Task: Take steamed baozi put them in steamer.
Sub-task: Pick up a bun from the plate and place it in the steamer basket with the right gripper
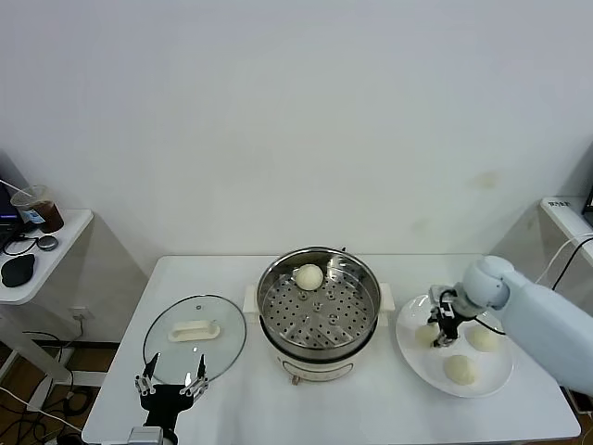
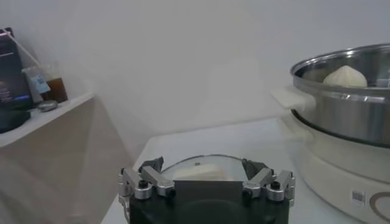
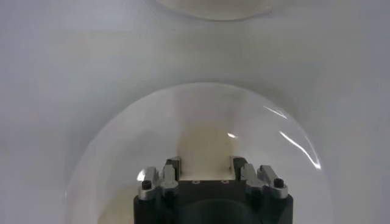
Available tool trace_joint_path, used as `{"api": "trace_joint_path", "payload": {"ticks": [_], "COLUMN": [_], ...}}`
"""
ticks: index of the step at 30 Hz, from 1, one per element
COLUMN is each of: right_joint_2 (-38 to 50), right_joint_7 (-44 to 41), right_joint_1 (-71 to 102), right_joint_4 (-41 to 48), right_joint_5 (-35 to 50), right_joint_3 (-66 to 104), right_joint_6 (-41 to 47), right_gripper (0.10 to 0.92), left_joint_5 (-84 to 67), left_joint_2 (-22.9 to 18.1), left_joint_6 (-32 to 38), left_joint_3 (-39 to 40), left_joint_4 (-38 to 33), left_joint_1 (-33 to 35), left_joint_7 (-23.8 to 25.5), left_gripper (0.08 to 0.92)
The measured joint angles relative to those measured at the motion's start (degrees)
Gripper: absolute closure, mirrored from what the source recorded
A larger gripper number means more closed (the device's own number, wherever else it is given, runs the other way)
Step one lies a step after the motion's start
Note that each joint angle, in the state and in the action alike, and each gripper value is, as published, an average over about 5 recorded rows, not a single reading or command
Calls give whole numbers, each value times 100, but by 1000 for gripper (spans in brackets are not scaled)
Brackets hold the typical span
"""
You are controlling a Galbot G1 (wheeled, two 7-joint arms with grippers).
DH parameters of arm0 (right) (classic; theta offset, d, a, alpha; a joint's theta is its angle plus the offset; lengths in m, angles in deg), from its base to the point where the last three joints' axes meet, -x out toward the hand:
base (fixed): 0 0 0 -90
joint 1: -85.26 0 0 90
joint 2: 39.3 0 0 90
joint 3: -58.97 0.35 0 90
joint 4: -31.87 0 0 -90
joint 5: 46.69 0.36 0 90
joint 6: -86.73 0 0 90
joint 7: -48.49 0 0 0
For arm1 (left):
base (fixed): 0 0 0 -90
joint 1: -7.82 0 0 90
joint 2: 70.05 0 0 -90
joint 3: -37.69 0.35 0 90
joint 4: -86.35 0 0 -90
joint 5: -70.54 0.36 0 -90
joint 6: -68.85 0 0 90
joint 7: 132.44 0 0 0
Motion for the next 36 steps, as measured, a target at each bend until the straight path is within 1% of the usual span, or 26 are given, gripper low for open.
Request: {"api": "trace_joint_path", "payload": {"ticks": [7, 13, 20, 24, 29, 36], "right_joint_2": [7, -313, -1041, -1570, -2229, -3015], "right_joint_7": [-265, -423, -423, -333, -139, 107], "right_joint_1": [-1384, -2641, -3553, -3794, -3895, -3787], "right_joint_4": [-220, -331, -320, -245, -80, 230], "right_joint_5": [631, 1301, 2116, 2422, 2609, 2643], "right_joint_3": [-834, -1657, -2412, -2733, -3047, -3313], "right_joint_6": [185, 420, 822, 1061, 1288, 1520], "right_gripper": [508, 508, 508, 508, 508, 505], "left_joint_5": [13, -26, -62, -65, -87, -153], "left_joint_2": [55, 105, 101, 75, 41, -3], "left_joint_6": [0, -10, -24, -25, -34, -70], "left_joint_3": [29, 16, -15, -20, -15, -20], "left_joint_4": [46, 44, -9, -55, -100, -172], "left_joint_1": [-98, -211, -300, -309, -331, -364], "left_joint_7": [-36, -36, -37, -51, -47, -23], "left_gripper": [177, 177, 177, 177, 177, 177]}}
